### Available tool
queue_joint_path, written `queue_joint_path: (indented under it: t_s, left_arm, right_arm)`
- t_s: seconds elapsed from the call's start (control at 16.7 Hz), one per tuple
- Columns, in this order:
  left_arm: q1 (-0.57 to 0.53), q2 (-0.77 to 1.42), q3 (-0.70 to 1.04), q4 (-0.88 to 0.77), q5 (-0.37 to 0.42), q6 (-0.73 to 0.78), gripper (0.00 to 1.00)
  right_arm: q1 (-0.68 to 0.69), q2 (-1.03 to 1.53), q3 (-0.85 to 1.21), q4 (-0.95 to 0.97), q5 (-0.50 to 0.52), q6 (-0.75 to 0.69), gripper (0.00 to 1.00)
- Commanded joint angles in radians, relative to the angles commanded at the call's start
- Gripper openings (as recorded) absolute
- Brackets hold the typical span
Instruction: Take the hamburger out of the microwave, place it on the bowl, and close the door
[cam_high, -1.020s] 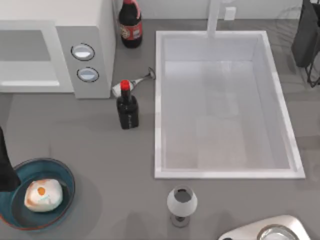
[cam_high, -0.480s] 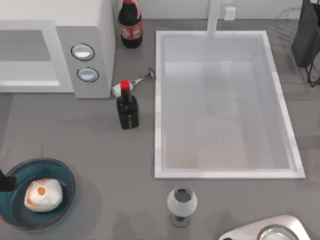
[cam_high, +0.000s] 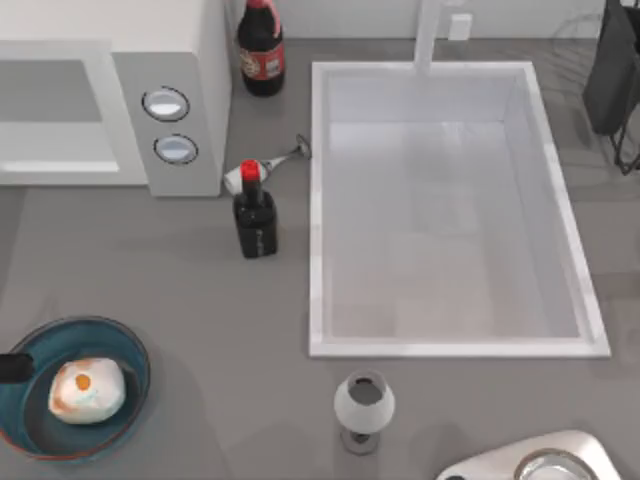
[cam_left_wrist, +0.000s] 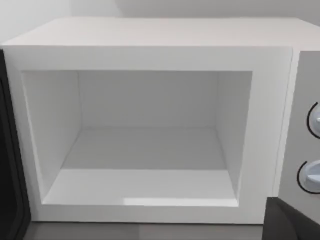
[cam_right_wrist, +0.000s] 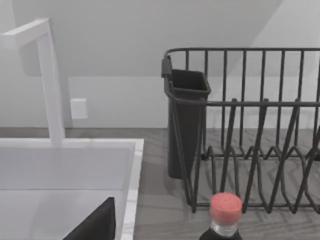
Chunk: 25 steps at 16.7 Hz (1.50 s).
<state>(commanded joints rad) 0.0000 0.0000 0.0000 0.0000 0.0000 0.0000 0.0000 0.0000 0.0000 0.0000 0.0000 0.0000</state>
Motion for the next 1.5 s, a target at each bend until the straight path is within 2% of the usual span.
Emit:
queue_joint_path:
  t_s: [0.54,1.14,1.5]
  left_arm:
    - [-0.011,0.016,-0.003,0.015,-0.011,0.000,0.00]
    - [-0.235,0.372,-0.074,0.451,-0.234,0.006,0.00]
    - [-0.248,0.432,-0.051,0.488,-0.254,0.006,0.00]
  right_arm:
    - [0.000,0.000,0.000,0.000,0.000,0.000,1.00]
    - [0.000,0.000,0.000,0.000,0.000,0.000,1.00]
    - [0.000,0.000,0.000,0.000,0.000,0.000,1.00]
